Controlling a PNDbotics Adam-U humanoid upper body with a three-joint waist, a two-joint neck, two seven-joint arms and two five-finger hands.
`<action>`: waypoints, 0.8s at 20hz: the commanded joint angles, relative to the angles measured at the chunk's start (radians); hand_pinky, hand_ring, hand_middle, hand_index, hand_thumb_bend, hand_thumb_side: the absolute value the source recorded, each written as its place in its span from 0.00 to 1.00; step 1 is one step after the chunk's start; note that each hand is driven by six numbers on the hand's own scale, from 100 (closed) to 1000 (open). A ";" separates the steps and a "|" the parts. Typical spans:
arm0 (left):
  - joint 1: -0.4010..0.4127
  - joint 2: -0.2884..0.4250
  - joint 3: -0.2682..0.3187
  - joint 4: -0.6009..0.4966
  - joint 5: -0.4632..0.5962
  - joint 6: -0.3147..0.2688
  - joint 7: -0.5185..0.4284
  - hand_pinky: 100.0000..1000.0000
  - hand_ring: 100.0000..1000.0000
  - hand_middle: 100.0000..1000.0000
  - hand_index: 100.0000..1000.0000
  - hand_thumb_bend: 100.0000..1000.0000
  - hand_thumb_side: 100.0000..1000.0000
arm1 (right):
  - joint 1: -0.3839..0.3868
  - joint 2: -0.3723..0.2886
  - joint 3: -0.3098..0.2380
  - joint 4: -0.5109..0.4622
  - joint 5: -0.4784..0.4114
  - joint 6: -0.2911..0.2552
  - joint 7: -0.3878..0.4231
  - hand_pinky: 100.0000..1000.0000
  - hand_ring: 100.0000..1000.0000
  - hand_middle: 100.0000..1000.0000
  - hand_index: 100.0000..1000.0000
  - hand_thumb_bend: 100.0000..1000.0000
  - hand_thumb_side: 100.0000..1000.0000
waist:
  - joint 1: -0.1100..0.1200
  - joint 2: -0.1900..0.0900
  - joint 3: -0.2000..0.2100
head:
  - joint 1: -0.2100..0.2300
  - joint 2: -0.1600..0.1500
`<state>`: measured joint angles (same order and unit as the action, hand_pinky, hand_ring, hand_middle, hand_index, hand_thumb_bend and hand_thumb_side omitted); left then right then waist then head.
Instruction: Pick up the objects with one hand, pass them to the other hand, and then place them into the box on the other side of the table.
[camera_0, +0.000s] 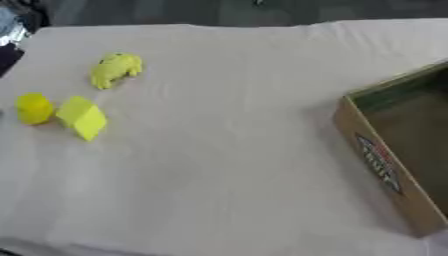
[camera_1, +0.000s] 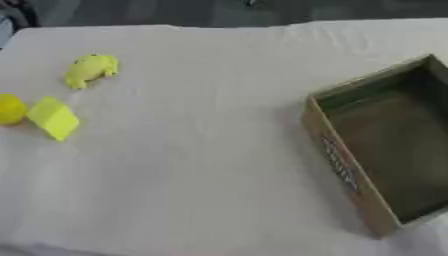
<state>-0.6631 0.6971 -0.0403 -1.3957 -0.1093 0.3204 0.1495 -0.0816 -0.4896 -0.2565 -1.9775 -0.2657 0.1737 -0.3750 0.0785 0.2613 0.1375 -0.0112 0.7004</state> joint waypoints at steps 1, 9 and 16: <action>-0.069 0.181 -0.048 0.039 -0.067 0.017 -0.303 0.62 0.73 0.75 0.82 0.79 0.49 | 0.001 -0.036 -0.002 -0.023 0.014 -0.001 0.003 1.00 0.93 1.00 1.00 0.00 0.55 | 0.001 -0.021 0.004 | -0.005 -0.006; -0.190 0.287 -0.130 0.085 -0.202 -0.004 -0.863 0.71 0.77 0.76 0.85 0.78 0.42 | 0.004 -0.040 0.002 -0.023 0.023 0.001 0.006 1.00 0.93 1.00 1.00 0.00 0.55 | 0.008 -0.019 0.005 | 0.000 -0.018; -0.188 0.301 -0.127 0.108 -0.192 -0.056 -1.013 0.77 0.78 0.70 0.78 0.81 0.00 | 0.004 -0.040 0.003 -0.023 0.028 0.001 0.007 1.00 0.93 1.00 1.00 0.00 0.55 | 0.009 -0.016 0.005 | 0.000 -0.023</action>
<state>-0.8401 0.9370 -0.1761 -1.2875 -0.3008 0.2703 -0.8366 -0.0731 -0.4972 -0.2507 -1.9775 -0.2424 0.1765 -0.3694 0.0881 0.2614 0.1415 -0.0137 0.6906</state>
